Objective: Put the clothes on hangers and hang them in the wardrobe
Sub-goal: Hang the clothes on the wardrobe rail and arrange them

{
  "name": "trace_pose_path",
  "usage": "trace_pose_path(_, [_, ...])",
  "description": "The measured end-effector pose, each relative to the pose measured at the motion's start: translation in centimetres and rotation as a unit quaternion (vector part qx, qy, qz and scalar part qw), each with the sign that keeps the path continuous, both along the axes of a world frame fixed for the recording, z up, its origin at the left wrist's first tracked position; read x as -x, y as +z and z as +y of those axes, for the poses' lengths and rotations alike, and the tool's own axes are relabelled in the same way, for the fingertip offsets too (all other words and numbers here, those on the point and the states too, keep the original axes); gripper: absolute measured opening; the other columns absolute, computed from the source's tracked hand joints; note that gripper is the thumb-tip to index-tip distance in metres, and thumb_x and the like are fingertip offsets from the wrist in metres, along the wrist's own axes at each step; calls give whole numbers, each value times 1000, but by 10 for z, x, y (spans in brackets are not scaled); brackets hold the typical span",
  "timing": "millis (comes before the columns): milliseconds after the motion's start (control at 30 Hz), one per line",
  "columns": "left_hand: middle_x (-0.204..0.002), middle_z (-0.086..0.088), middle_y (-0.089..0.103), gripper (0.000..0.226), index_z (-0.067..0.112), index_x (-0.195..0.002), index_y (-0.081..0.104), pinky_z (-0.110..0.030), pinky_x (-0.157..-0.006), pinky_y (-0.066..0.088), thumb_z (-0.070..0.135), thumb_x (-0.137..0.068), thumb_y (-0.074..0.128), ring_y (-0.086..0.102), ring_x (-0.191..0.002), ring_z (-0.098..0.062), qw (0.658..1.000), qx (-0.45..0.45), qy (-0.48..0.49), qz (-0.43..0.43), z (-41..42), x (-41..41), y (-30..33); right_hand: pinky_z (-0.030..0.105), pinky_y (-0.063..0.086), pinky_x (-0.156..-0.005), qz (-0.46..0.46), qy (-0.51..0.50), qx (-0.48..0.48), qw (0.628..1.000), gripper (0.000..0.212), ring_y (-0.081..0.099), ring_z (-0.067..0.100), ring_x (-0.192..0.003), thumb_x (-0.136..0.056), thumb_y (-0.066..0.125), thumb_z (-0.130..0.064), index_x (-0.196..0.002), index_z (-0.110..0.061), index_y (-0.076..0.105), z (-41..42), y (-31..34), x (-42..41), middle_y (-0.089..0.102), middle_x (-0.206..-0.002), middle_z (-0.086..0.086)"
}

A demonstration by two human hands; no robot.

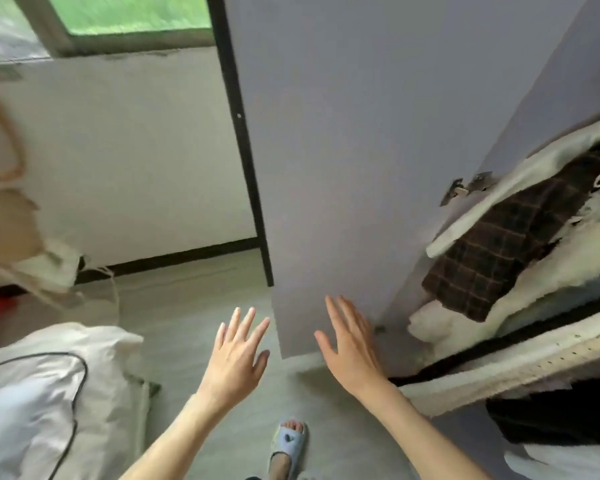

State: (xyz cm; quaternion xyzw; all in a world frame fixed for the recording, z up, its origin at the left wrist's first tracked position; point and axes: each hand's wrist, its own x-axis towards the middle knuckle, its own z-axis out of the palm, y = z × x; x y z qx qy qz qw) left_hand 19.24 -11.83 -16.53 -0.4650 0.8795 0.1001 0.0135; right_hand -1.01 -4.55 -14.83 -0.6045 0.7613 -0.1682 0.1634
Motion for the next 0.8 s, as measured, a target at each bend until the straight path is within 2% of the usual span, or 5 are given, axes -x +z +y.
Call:
trace_pose_path(233, [-130,-12,55,53,21,-127,43,-48,-94,44,40,-78,37,34,-126,-29,966,8,257,22,108,-133,-10,33,4,-113,-76,210,-9,975,79,14,18,-143,-78,13,-60,-147,-22,19,6,-12,-145,20,-154,2])
trace_pose_path(367, [-127,-15,57,54,17,-123,54,-53,-87,44,40,-76,38,46,-122,-37,915,7,402,23,166,-203,-3,32,6,-114,-84,349,-13,933,79,16,18,-143,-78,12,-60,-147,-23,19,18,1,-239,22,-154,2])
trace_pose_path(533, [-131,-14,54,52,22,-128,44,-54,-90,43,38,-78,39,48,-122,-40,819,17,563,109,223,-277,10,37,12,-113,-79,467,-4,881,73,23,20,-141,-83,21,-57,-145,-20,27,46,9,-336,31,-150,4])
trace_pose_path(667, [-147,-8,35,54,21,-138,41,-47,-108,29,25,-86,50,29,-136,-35,766,24,626,141,285,-323,-5,41,18,-112,-63,522,-22,850,73,29,22,-139,-84,22,-58,-144,-18,31,82,4,-412,35,-148,5])
trace_pose_path(800, [-145,-15,36,65,23,-137,37,-50,-105,29,19,-80,66,30,-134,-41,744,5,652,147,343,-376,-23,48,26,-110,-39,597,-39,800,68,33,24,-136,-87,26,-54,-142,-16,35,128,-13,-494,41,-144,6])
